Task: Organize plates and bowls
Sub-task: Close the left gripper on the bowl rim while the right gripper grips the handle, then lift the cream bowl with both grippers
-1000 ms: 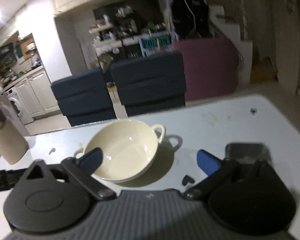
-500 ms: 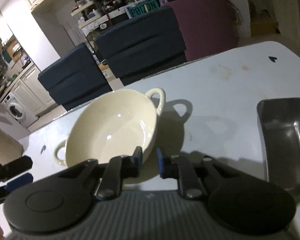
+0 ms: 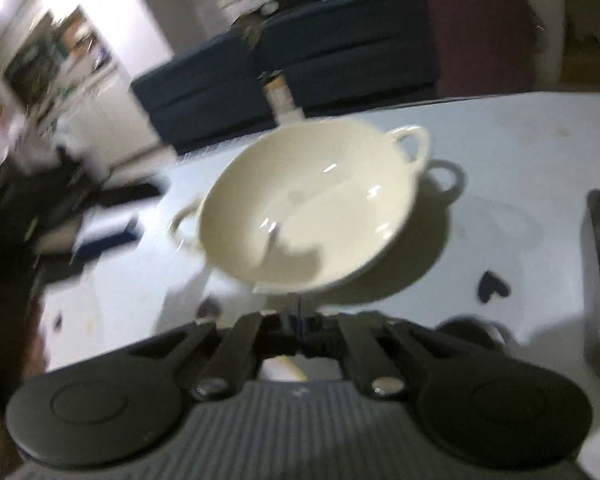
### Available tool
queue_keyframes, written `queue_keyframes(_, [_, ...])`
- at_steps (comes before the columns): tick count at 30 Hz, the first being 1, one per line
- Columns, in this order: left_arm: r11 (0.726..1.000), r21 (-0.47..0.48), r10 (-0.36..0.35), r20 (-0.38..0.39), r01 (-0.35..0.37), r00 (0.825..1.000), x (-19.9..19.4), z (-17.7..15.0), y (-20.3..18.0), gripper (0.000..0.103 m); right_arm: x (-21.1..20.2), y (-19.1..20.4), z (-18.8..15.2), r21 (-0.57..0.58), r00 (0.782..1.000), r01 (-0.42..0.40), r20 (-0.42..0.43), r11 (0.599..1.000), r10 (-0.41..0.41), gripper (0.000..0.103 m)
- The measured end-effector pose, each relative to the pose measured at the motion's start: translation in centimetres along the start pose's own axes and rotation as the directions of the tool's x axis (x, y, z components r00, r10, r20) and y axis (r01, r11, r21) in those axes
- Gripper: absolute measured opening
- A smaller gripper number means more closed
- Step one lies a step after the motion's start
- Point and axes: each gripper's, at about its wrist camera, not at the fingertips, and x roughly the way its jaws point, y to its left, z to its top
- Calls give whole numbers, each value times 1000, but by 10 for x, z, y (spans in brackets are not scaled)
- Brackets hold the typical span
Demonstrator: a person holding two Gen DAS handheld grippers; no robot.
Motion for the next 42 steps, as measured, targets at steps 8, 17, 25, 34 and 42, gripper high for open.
queue_keyframes(8, [995,72,65,-55,-61,996,11,2,16,37,-30,-28,43,92,988,49,144,995,-62,13])
queue_keyframes(17, [982,169,92,-67,-80,994,12,4,7,37,9,-52,87,94,955,257,127,962,-267,14])
queue_keyframes(25, [973,213,106,-61,-90,993,15,6,2,40,53,-30,93,-55,924,379,71,924,-375,20])
queue_keyframes(34, [996,81,46,-55,-41,997,14,13,28,36,61,-13,85,-142,923,385,29,912,-385,18])
queue_keyframes(42, [999,2,-34,-26,34,999,13,15,37,39,25,-37,75,36,984,178,22,983,-179,27])
